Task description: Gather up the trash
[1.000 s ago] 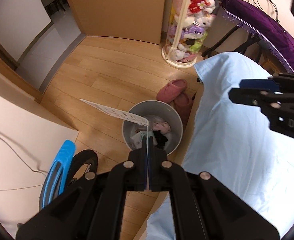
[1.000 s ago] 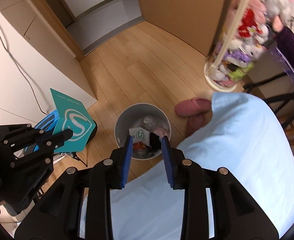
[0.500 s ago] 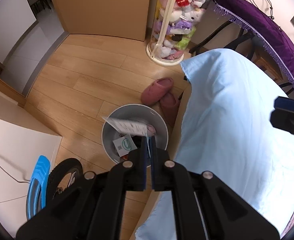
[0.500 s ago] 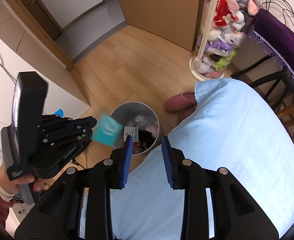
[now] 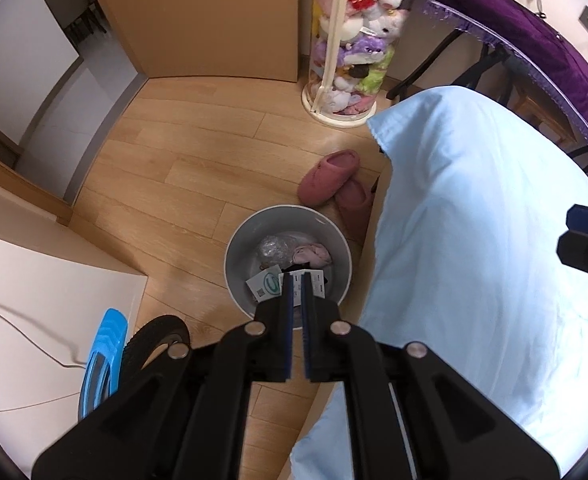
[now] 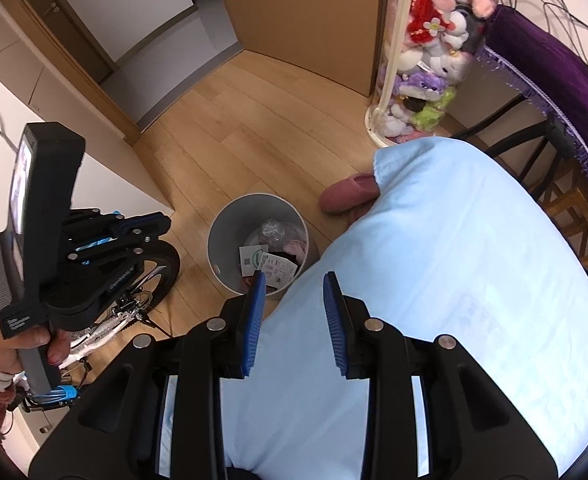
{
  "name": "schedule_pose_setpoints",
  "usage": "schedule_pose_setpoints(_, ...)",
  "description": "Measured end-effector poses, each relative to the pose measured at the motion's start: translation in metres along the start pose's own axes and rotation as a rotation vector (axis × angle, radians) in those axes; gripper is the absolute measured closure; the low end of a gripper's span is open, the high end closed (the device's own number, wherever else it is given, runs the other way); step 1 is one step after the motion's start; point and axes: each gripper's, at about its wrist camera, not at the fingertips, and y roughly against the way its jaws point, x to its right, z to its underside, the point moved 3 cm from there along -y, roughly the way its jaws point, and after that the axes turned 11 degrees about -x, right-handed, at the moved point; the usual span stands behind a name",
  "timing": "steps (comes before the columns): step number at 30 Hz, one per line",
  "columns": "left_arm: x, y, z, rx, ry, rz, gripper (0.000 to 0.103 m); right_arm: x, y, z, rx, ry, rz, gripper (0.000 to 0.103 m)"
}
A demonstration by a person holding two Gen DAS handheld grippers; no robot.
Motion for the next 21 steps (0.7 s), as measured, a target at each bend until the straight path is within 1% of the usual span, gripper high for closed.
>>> schedule_pose_setpoints(1, 0.005, 0.005, 0.002, 0.003, -0.009, -0.001, 0.097, 0.002, 0.003, 0.002, 0.005, -0.005, 0.006, 0.063)
schedule_pose_setpoints(2, 0.010, 0.008, 0.003, 0.004, -0.016, -0.007, 0.097, 0.005, 0.007, 0.007, 0.016, -0.015, 0.016, 0.055)
schedule_pose_setpoints(3, 0.015, 0.012, 0.005, 0.004, -0.026, -0.017, 0.097, 0.008, 0.011, 0.011, 0.023, -0.027, 0.022, 0.049)
schedule_pose_setpoints(4, 0.022, 0.015, 0.007, 0.006, -0.043, -0.026, 0.096, 0.013, 0.016, 0.017, 0.029, -0.046, 0.025, 0.048)
schedule_pose_setpoints(5, 0.029, 0.019, 0.009, 0.009, -0.064, -0.033, 0.088, 0.016, 0.020, 0.021, 0.032, -0.059, 0.027, 0.047)
schedule_pose_setpoints(6, 0.035, 0.022, 0.010, 0.013, -0.079, -0.043, 0.079, 0.019, 0.024, 0.025, 0.035, -0.075, 0.029, 0.046)
schedule_pose_setpoints(7, 0.041, 0.026, 0.012, 0.022, -0.092, -0.057, 0.051, 0.023, 0.028, 0.030, 0.039, -0.092, 0.032, 0.046)
schedule_pose_setpoints(8, 0.049, 0.035, 0.015, 0.055, -0.104, -0.076, 0.027, 0.028, 0.034, 0.037, 0.048, -0.117, 0.036, 0.045)
schedule_pose_setpoints(9, 0.054, 0.043, 0.017, 0.084, -0.112, -0.084, 0.023, 0.032, 0.038, 0.042, 0.054, -0.135, 0.038, 0.044)
schedule_pose_setpoints(13, 0.081, 0.067, 0.022, 0.096, -0.155, -0.050, 0.023, 0.053, 0.062, 0.070, 0.076, -0.217, 0.056, 0.042)
schedule_pose_setpoints(16, 0.103, 0.086, 0.026, 0.106, -0.189, -0.026, 0.023, 0.069, 0.081, 0.093, 0.087, -0.276, 0.086, 0.039)
schedule_pose_setpoints(18, 0.121, 0.101, 0.032, 0.115, -0.221, -0.016, 0.023, 0.082, 0.097, 0.112, 0.097, -0.319, 0.111, 0.034)
schedule_pose_setpoints(20, 0.138, 0.112, 0.038, 0.121, -0.246, -0.011, 0.023, 0.094, 0.112, 0.131, 0.105, -0.358, 0.135, 0.033)
schedule_pose_setpoints(21, 0.149, 0.119, 0.043, 0.124, -0.263, -0.004, 0.023, 0.100, 0.120, 0.142, 0.107, -0.379, 0.145, 0.031)
